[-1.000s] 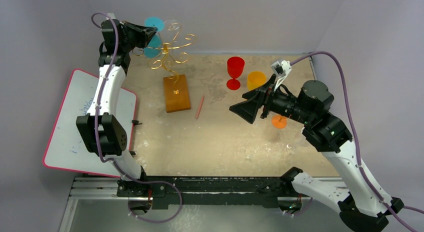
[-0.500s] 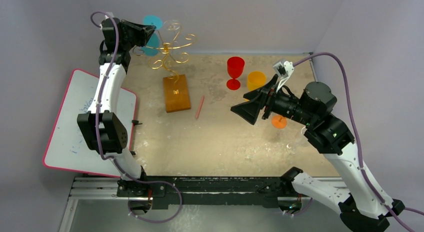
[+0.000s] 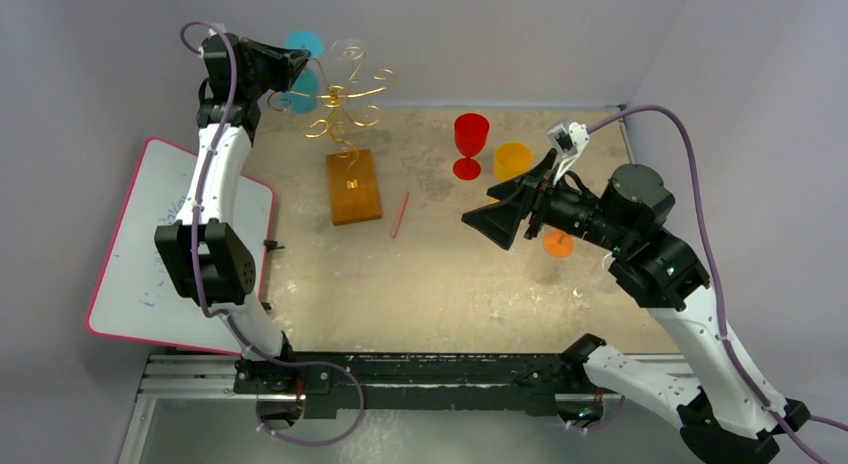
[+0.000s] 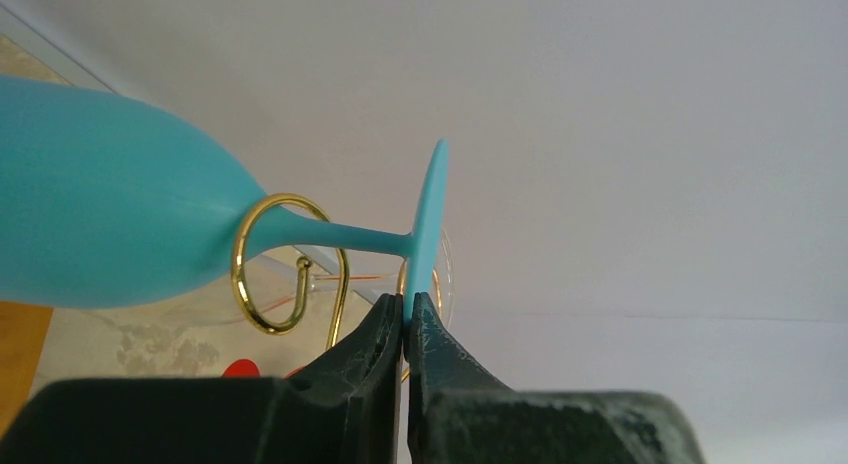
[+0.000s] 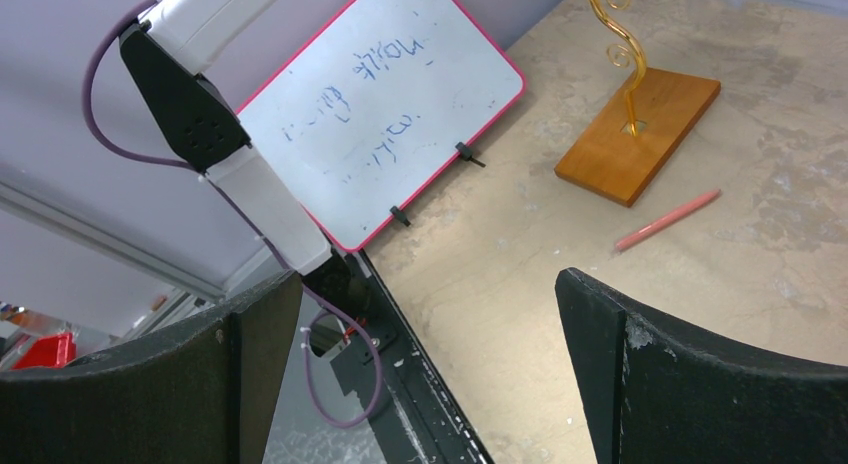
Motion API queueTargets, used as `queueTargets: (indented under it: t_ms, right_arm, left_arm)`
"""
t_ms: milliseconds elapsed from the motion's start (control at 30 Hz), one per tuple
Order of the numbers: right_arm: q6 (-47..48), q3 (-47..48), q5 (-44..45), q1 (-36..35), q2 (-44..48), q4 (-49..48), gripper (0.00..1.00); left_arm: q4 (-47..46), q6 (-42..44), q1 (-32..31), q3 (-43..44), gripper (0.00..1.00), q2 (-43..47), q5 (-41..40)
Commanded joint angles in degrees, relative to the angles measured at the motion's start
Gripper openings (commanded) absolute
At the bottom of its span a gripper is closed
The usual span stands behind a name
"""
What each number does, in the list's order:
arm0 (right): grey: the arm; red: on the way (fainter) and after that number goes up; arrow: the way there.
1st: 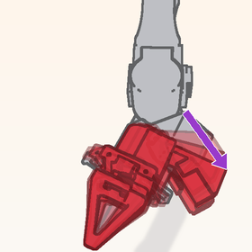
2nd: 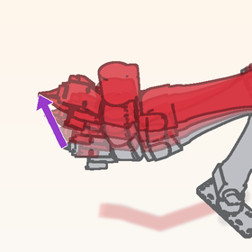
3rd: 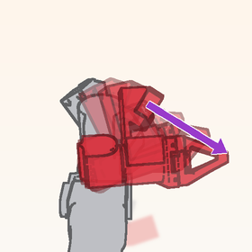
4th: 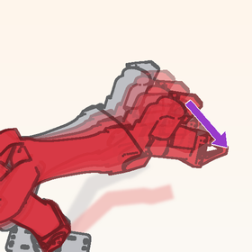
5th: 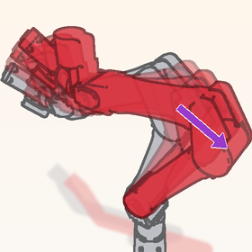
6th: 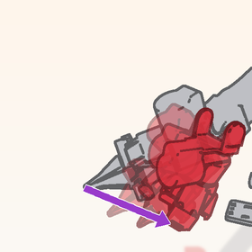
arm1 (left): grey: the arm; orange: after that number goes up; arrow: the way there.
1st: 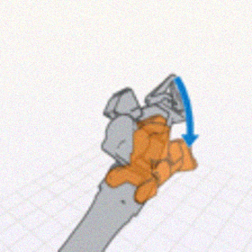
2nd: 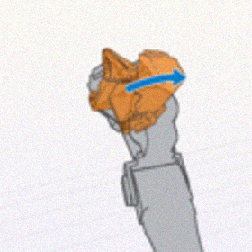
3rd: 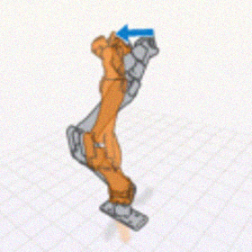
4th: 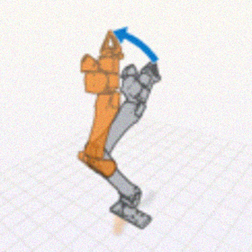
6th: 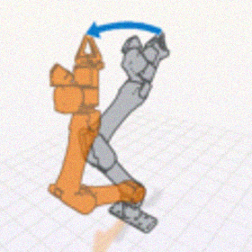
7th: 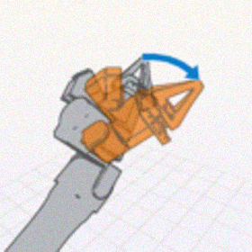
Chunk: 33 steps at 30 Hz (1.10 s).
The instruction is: Place the wine glass upside down on the wine glass rack
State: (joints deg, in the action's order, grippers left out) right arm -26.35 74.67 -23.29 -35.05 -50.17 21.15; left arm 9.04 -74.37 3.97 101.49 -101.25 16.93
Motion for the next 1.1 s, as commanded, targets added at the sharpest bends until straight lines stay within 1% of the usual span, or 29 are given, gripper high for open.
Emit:
queueTargets:
  t_ms: [0, 433, 567, 867, 1067]
  right_arm:
    - [0.01, 0.53, 0.61, -0.27, 1.09, -1.78, 1.00]
    - [-0.28, 0.82, 0.38, -0.28, 2.35, -1.84, 1.00]
    - [-0.28, 0.41, 0.61, -0.27, 2.89, -1.54, 1.00]
    - [-0.20, -0.14, 0.71, -0.26, 3.50, -1.29, 1.00]
    - [-0.63, -0.32, 0.43, -0.28, 3.85, -1.29, 1.00]
  left_arm:
    - [0.21, 1.18, 1.01, 4.06, 0.04, 0.75, -1.49]
    - [4.25, 3.86, 1.35, 4.56, 0.18, 1.17, -3.98]
    - [5.34, 5.59, 1.31, 4.79, 0.24, 1.57, -5.57]
    - [8.42, 8.44, 1.31, 5.15, 0.29, 2.58, -9.07]
    - [10.11, 11.50, 1.40, 5.52, 0.36, 3.07, -11.15]
